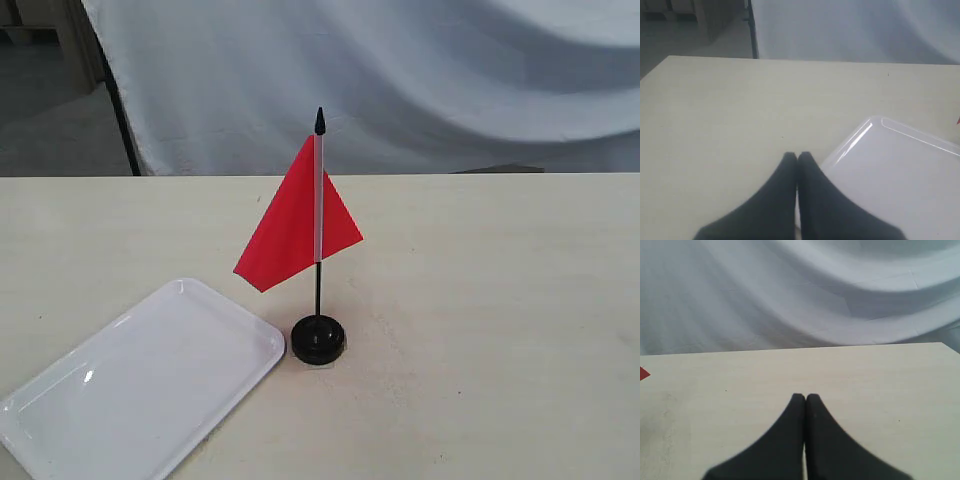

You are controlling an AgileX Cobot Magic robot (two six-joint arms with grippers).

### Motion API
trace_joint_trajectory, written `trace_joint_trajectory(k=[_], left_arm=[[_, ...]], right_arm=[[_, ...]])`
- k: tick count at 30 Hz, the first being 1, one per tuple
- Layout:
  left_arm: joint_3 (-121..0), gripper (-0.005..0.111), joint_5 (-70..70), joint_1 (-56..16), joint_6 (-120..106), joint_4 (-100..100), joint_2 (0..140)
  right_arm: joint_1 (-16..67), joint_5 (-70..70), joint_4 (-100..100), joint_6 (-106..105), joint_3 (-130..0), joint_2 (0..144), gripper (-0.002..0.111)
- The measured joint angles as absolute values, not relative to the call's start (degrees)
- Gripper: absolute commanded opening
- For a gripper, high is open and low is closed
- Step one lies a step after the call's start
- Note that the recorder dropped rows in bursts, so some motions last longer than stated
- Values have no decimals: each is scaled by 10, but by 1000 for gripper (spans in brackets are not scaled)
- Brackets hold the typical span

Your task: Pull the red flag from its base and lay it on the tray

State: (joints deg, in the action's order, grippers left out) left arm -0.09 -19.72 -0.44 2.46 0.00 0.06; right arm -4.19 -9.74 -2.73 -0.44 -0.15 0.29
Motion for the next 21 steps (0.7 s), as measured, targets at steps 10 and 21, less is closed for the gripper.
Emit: trace_joint_trajectory(k=[10, 21], left_arm=[[-1, 0, -197, -4, 25, 0, 1], [-1, 0, -197, -4, 25, 0, 1]], right_arm=[[-42, -97, -27, -4, -1, 3, -1], [-42, -57, -27, -4, -1, 3, -1]])
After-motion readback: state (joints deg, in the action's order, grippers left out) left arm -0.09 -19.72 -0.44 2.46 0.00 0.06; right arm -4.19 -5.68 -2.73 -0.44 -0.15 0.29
